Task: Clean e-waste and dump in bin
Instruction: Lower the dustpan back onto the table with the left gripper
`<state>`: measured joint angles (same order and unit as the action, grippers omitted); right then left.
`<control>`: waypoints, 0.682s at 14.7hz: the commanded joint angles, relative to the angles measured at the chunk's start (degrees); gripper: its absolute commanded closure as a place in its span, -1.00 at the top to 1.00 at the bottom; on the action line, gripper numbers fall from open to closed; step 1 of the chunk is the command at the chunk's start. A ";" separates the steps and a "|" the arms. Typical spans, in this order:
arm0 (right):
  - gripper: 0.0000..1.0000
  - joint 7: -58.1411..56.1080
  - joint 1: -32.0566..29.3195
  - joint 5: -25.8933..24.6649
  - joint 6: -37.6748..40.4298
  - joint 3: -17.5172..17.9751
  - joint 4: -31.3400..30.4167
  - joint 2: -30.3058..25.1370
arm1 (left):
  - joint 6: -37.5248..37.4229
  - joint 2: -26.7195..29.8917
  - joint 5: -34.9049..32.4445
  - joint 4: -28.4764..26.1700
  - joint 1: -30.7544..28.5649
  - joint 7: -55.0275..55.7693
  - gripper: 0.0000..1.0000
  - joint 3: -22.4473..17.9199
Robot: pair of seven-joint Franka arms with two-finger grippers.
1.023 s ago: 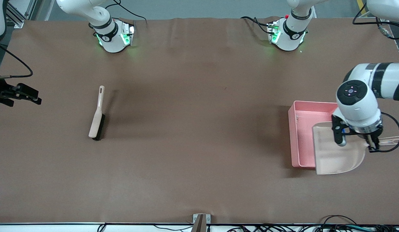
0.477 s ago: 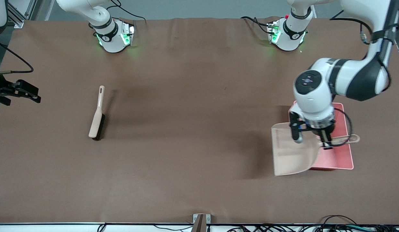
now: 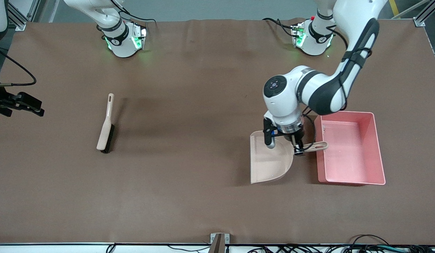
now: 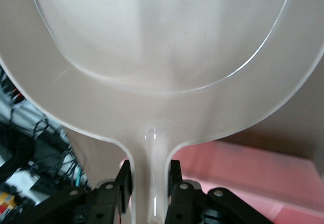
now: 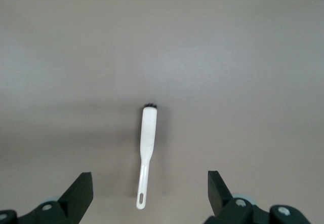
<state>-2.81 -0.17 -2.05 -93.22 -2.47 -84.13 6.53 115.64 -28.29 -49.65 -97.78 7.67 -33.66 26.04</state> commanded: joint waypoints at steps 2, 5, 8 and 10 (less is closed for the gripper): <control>1.00 2.02 -3.43 -1.29 -0.03 2.82 -1.11 -2.48 | -0.86 -4.05 0.70 1.98 4.71 6.04 -0.96 -0.11; 1.00 1.93 -3.17 -0.07 -0.73 3.17 -5.85 -6.17 | -0.33 -7.48 0.52 1.98 6.75 7.48 -0.96 -0.11; 1.00 2.02 -3.52 0.38 1.97 3.08 -7.53 -8.29 | -0.24 -8.80 1.65 1.81 6.49 1.95 -0.96 1.02; 1.00 2.02 -3.35 0.38 5.58 3.08 -7.45 -9.08 | -0.24 -9.06 4.46 1.72 6.57 1.50 -0.95 1.12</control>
<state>-1.56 -2.27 -2.33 -89.07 -0.51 -88.77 0.31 115.80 -36.75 -47.68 -97.06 14.71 -29.78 26.24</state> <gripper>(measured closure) 0.000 0.665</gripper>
